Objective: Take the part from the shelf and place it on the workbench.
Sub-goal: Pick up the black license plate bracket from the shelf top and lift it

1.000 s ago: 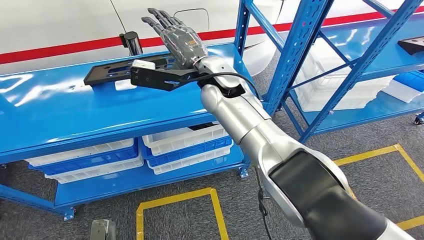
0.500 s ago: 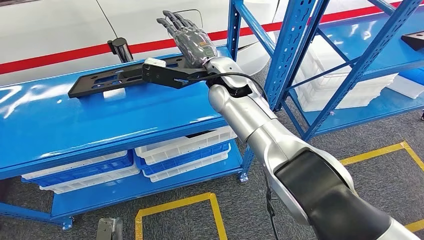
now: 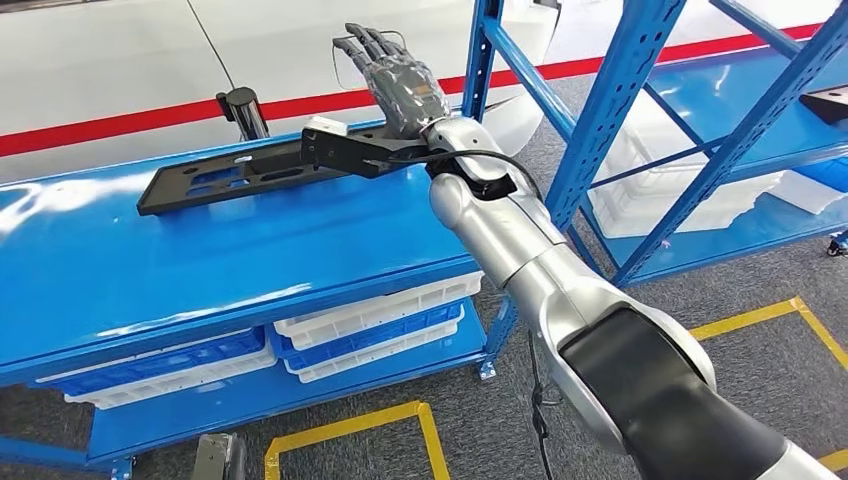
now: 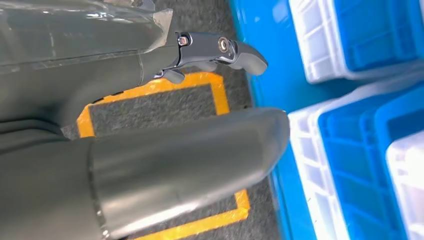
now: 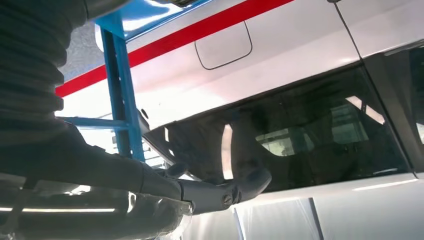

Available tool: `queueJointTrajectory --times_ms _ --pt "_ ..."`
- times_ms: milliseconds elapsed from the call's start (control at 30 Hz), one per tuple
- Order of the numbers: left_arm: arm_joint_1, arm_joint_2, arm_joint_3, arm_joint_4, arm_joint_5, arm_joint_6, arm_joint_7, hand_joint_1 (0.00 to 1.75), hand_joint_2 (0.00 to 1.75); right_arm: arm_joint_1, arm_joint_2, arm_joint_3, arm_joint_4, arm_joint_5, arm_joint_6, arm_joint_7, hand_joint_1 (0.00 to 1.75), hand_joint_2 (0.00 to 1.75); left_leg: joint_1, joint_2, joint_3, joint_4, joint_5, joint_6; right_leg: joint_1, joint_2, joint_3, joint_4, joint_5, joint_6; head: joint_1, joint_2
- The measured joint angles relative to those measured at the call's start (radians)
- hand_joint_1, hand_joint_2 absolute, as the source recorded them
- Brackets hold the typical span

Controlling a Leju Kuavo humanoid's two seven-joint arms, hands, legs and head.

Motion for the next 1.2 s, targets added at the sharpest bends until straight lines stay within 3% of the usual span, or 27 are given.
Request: queueJointTrajectory --times_ms 67,100,133,167,233,300,367,467,500,600,667,800,900,967,1200 --pt "-0.001 -0.003 0.0 0.0 -0.002 0.0 0.0 0.0 0.0 0.008 -0.009 0.0 -0.003 0.0 0.0 0.0 0.0 1.75 0.0 -0.001 0.004 0.0 -0.008 0.006 -0.001 0.0 -0.091 0.143 -0.038 0.0 0.001 0.0" --pt "0.0 -0.004 0.0 0.0 -0.002 0.0 0.0 0.0 0.0 0.015 -0.013 0.0 -0.003 0.0 0.0 0.0 0.0 1.75 -0.001 -0.003 0.007 0.001 -0.012 0.006 -0.001 0.0 -0.124 0.182 -0.04 0.004 0.001 0.0" --pt "0.001 -0.005 0.0 0.0 -0.003 0.0 0.0 0.0 0.0 0.02 -0.017 0.0 -0.004 0.0 0.0 0.001 0.0 1.75 -0.001 -0.005 0.011 0.001 -0.017 0.005 -0.002 -0.001 -0.138 0.185 -0.027 0.011 0.001 0.0" --pt "0.001 -0.005 -0.001 0.0 -0.003 0.0 0.0 0.0 0.0 0.023 -0.02 0.0 -0.004 0.0 0.0 0.001 0.0 1.75 -0.001 -0.007 0.018 0.003 -0.023 0.003 -0.004 -0.001 -0.13 0.142 0.005 0.02 0.001 0.0" --pt "0.002 -0.006 -0.001 0.0 -0.003 0.0 0.0 0.0 0.0 0.023 -0.023 0.0 -0.007 0.0 0.0 0.001 0.0 1.75 -0.002 -0.008 0.03 0.008 -0.038 -0.005 -0.007 -0.005 -0.075 -0.003 0.082 0.034 0.001 0.0" --pt "0.001 -0.007 -0.002 0.0 -0.006 -0.001 0.001 0.0 0.0 0.02 -0.024 0.001 -0.011 0.002 0.0 0.004 0.0 1.75 -0.006 -0.008 0.037 0.015 -0.052 -0.015 -0.007 -0.008 -0.034 -0.093 0.124 0.028 0.001 0.0" --pt "0.0 -0.008 -0.005 0.0 -0.011 -0.004 0.003 0.0 0.0 0.02 -0.028 0.001 -0.015 0.004 0.001 0.012 0.0 1.75 -0.006 -0.008 0.039 0.018 -0.06 -0.024 -0.006 -0.007 -0.027 -0.104 0.127 0.012 0.0 0.0" --pt "0.0 -0.008 -0.012 0.0 -0.019 -0.008 0.006 0.0 0.0 0.025 -0.038 0.0 -0.025 0.008 0.001 0.022 0.0 1.75 0.0 -0.004 0.033 0.028 -0.072 -0.036 -0.01 -0.005 -0.023 -0.104 0.125 -0.001 -0.001 0.0" --pt "-0.001 -0.009 -0.014 0.0 -0.023 -0.008 0.006 0.0 0.0 0.026 -0.041 -0.001 -0.03 0.009 0.002 0.023 0.0 1.75 0.0 -0.003 0.03 0.033 -0.069 -0.033 -0.01 -0.004 -0.022 -0.103 0.123 -0.003 -0.002 0.0" --pt "-0.005 -0.011 -0.023 0.0 -0.029 -0.006 0.013 0.0 0.0 0.03 -0.056 -0.005 -0.047 0.009 0.008 0.029 0.0 1.75 -0.001 0.001 0.036 0.032 -0.066 0.005 0.0 0.001 -0.023 -0.099 0.119 -0.005 -0.004 0.0" --pt "-0.007 -0.012 -0.026 0.001 -0.028 0.005 0.034 0.0 0.0 0.034 -0.069 -0.009 -0.062 0.002 0.014 0.031 0.0 1.75 0.0 0.002 0.043 0.026 -0.072 0.012 0.004 0.001 -0.024 -0.098 0.118 -0.006 -0.004 0.0" --pt "-0.005 -0.01 -0.026 0.002 -0.021 0.024 0.077 0.0 0.0 0.041 -0.094 -0.014 -0.097 -0.014 0.028 0.031 0.0 1.75 0.001 0.004 0.045 0.022 -0.072 0.006 0.005 0.001 -0.024 -0.098 0.117 -0.007 -0.004 0.0" --pt "-0.004 -0.009 -0.021 0.003 0.004 0.027 0.094 0.0 0.0 0.042 -0.106 -0.016 -0.113 -0.017 0.033 0.032 0.0 1.75 0.001 0.004 0.046 0.018 -0.072 -0.015 0.005 0.001 -0.024 -0.098 0.117 -0.008 -0.004 0.0" --pt "0.0 -0.007 -0.005 0.004 0.041 0.046 0.115 0.0 0.0 0.042 -0.113 -0.017 -0.123 -0.021 0.038 0.032 0.0 1.75 0.001 0.004 0.046 0.017 -0.071 -0.022 0.005 0.0 -0.024 -0.098 0.117 -0.008 -0.004 0.0" --pt "0.059 0.037 0.074 0.02 0.104 0.184 0.209 0.0 0.0 0.044 -0.13 -0.015 -0.154 -0.049 0.056 0.034 0.0 1.75 -0.002 0.005 0.047 0.018 -0.071 -0.024 0.002 0.0 -0.022 -0.098 0.117 -0.008 -0.004 0.0"
